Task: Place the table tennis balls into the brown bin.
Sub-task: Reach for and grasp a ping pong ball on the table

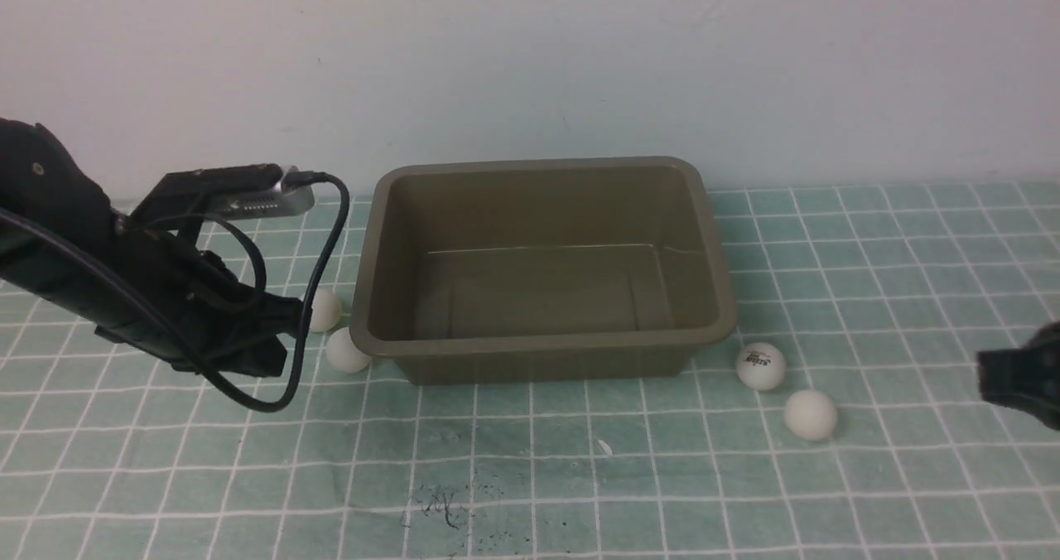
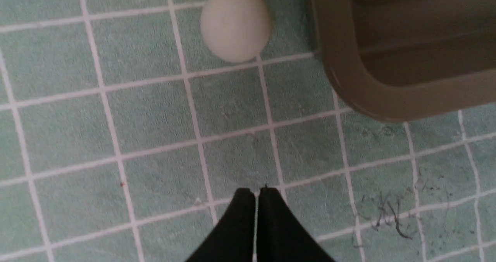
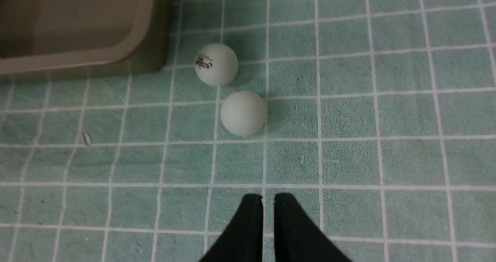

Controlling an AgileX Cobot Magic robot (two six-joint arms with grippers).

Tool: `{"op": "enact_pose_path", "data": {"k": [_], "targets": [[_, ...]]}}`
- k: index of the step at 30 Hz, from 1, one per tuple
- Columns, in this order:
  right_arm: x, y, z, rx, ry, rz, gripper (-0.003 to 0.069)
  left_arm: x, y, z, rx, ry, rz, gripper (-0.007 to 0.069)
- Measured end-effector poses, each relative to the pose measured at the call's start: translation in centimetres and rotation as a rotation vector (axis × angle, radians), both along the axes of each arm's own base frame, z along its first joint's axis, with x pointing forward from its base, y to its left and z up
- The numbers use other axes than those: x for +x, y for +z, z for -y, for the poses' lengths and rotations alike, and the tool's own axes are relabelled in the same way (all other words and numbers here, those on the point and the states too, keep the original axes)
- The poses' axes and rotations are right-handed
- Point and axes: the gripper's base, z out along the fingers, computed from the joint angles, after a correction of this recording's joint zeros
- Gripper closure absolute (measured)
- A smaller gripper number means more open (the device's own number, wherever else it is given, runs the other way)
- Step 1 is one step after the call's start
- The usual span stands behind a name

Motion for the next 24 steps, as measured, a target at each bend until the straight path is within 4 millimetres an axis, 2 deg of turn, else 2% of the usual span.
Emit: {"op": "enact_pose_path", "data": {"k": [1, 2, 3, 5, 8, 9, 10, 12, 13, 14, 17, 20, 21, 24], "targets": [[2.4, -0.8, -0.7, -0.023, 0.051, -0.059, 0.0535, 0.3, 0.1, 0.0, 0.003, 0.008, 0.029, 0.0629], [2.6, -0.9, -0.8, -0.023, 0.055, -0.068, 0.0528, 0.3, 0.1, 0.0, 0.003, 0.008, 0.029, 0.0629], [4.5, -1.6, -1.7, -0.035, 0.101, -0.110, 0.0461, 0.6, 0.1, 0.0, 0.007, 0.016, 0.051, 0.0629], [6.6, -3.1, -3.1, -0.052, 0.152, -0.169, 0.0371, 0.8, 0.1, -0.1, 0.020, 0.019, 0.078, 0.0622], [9.1, -5.8, -4.8, -0.101, 0.213, -0.253, 0.0244, 1.4, -0.3, -0.3, 0.041, 0.016, 0.093, 0.0561], [9.1, -5.8, -4.8, -0.101, 0.213, -0.253, 0.0244, 1.4, -0.3, -0.3, 0.041, 0.016, 0.093, 0.0561], [9.9, -6.9, -5.2, -0.122, 0.221, -0.283, 0.0195, 1.7, -0.7, -0.3, 0.051, 0.010, 0.085, 0.0506], [10.6, -8.1, -5.3, -0.143, 0.214, -0.313, 0.0153, 2.3, -1.0, -0.3, 0.057, 0.004, 0.078, 0.0420], [10.7, -8.3, -5.3, -0.144, 0.209, -0.318, 0.0146, 2.5, -1.0, -0.3, 0.058, 0.004, 0.078, 0.0401], [11.1, -9.2, -5.2, -0.158, 0.195, -0.330, 0.0123, 3.2, -1.1, -0.3, 0.057, 0.004, 0.080, 0.0335], [12.0, -11.2, -5.3, -0.166, 0.178, -0.341, 0.0107, 5.0, -1.2, -0.1, 0.044, 0.024, 0.078, 0.0204], [12.6, -12.3, -5.5, -0.163, 0.172, -0.325, 0.0113, 6.3, -1.5, 0.0, 0.039, 0.025, 0.068, 0.0138], [12.8, -12.9, -5.5, -0.162, 0.170, -0.327, 0.0137, 6.9, -1.9, 0.0, 0.038, 0.022, 0.055, 0.0116], [12.8, -13.5, -5.6, -0.160, 0.172, -0.353, 0.0308, 8.1, -2.7, 0.1, 0.037, 0.020, 0.040, 0.0101]]}}
